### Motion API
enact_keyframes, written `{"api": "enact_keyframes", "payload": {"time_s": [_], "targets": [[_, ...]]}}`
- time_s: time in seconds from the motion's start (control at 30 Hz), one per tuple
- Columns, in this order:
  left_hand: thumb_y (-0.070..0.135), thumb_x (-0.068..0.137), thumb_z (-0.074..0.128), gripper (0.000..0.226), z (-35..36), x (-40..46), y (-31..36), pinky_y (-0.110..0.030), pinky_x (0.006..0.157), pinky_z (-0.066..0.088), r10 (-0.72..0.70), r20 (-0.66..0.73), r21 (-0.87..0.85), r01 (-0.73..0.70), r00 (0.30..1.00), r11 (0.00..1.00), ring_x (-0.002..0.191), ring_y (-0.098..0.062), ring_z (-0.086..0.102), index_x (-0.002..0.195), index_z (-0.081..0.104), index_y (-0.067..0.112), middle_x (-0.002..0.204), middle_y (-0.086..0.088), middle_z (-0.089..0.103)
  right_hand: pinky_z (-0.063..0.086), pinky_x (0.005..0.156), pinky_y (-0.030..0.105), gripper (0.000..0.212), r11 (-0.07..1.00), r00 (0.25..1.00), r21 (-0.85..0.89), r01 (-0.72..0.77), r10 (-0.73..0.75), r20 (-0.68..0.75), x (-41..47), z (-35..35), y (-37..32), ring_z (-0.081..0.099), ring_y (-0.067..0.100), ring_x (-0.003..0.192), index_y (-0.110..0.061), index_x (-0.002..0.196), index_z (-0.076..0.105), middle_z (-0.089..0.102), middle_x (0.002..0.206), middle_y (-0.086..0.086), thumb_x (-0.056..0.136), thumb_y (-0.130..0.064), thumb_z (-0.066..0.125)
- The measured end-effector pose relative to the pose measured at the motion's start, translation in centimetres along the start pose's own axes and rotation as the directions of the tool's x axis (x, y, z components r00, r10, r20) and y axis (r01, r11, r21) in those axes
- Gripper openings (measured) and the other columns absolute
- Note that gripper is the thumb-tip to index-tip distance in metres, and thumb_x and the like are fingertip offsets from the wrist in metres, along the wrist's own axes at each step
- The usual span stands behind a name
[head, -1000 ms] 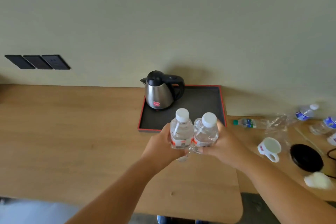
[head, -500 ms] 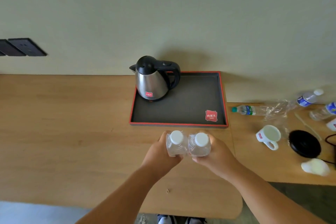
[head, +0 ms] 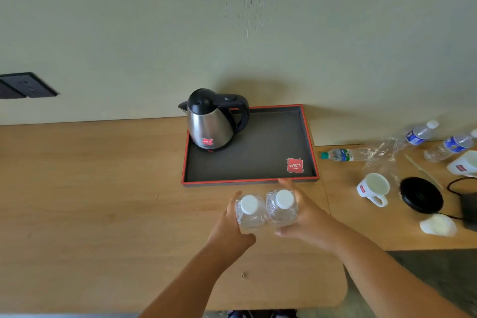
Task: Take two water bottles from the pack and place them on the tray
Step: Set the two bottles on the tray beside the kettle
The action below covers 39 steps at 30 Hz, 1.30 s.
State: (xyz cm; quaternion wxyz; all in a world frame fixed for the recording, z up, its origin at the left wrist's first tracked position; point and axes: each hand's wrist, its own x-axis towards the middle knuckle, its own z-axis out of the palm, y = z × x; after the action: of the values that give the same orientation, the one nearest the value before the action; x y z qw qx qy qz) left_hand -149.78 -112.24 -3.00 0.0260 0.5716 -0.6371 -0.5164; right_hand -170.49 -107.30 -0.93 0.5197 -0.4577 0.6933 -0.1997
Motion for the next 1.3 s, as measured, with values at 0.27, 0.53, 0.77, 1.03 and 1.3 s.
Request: {"api": "enact_keyframes", "payload": {"time_s": [0.27, 0.53, 0.77, 1.03, 1.3], "targets": [[0.011, 0.086, 0.054, 0.062, -6.0, -3.0, 3.0, -0.039, 0.097, 0.053, 0.177, -0.026, 0.445, -0.148, 0.984, 0.883, 0.124, -0.021, 0.055, 0.143, 0.043, 0.032, 0.139, 0.006, 0.052, 0.029, 0.112, 0.023, 0.082, 0.922, 0.978, -0.369, 0.114, -0.170, -0.122, -4.1, -3.7, -6.6, 0.029, 0.000, 0.148, -0.038, 0.150, 0.043, 0.030, 0.163, -0.021, 0.079, -0.051, 0.080], [0.049, 0.093, 0.058, 0.037, -8.8, -4.5, 9.4, -0.040, 0.084, 0.048, 0.496, 0.248, 0.833, -0.445, 0.832, 0.330, 0.102, -0.028, 0.064, 0.124, 0.054, 0.028, 0.110, -0.002, 0.065, 0.040, 0.061, 0.016, 0.026, 0.796, 0.972, -0.605, -0.031, -0.118, -0.205, -5.2, -3.3, -10.2, 0.050, -0.013, 0.085, -0.033, 0.101, 0.069, 0.063, 0.089, -0.023, 0.080, -0.047, 0.074], [0.039, 0.098, 0.057, 0.031, -7.1, -2.8, 9.5, -0.036, 0.071, 0.044, 0.470, 0.287, 0.831, -0.461, 0.835, 0.312, 0.103, -0.032, 0.065, 0.125, 0.062, 0.024, 0.111, -0.006, 0.064, 0.031, 0.049, 0.024, 0.008, 0.727, 0.943, -0.676, -0.119, -0.131, -0.307, -4.9, -0.7, -10.4, 0.058, 0.015, 0.071, -0.025, 0.086, 0.064, 0.056, 0.068, -0.007, 0.084, -0.033, 0.062], [0.036, 0.100, 0.056, 0.027, -6.3, -2.2, 9.0, -0.040, 0.085, 0.050, 0.511, 0.290, 0.805, -0.495, 0.809, 0.327, 0.111, -0.028, 0.058, 0.123, 0.060, 0.023, 0.116, -0.003, 0.065, 0.047, 0.059, 0.029, 0.018, 0.769, 0.918, -0.634, -0.088, -0.184, -0.350, -3.8, -0.1, -9.1, 0.068, 0.018, 0.077, -0.023, 0.089, 0.065, 0.071, 0.081, 0.001, 0.083, -0.040, 0.063], [0.040, 0.098, 0.054, 0.029, -6.9, -0.3, 13.3, -0.041, 0.089, 0.053, 0.423, 0.209, 0.826, -0.391, 0.882, 0.407, 0.111, -0.026, 0.061, 0.123, 0.061, 0.027, 0.115, -0.001, 0.067, 0.043, 0.052, 0.034, 0.021, 0.815, 0.910, -0.579, -0.011, -0.232, -0.344, -2.1, -5.4, -10.1, 0.065, 0.022, 0.068, -0.014, 0.071, 0.065, 0.067, 0.068, 0.007, 0.076, -0.033, 0.062]]}}
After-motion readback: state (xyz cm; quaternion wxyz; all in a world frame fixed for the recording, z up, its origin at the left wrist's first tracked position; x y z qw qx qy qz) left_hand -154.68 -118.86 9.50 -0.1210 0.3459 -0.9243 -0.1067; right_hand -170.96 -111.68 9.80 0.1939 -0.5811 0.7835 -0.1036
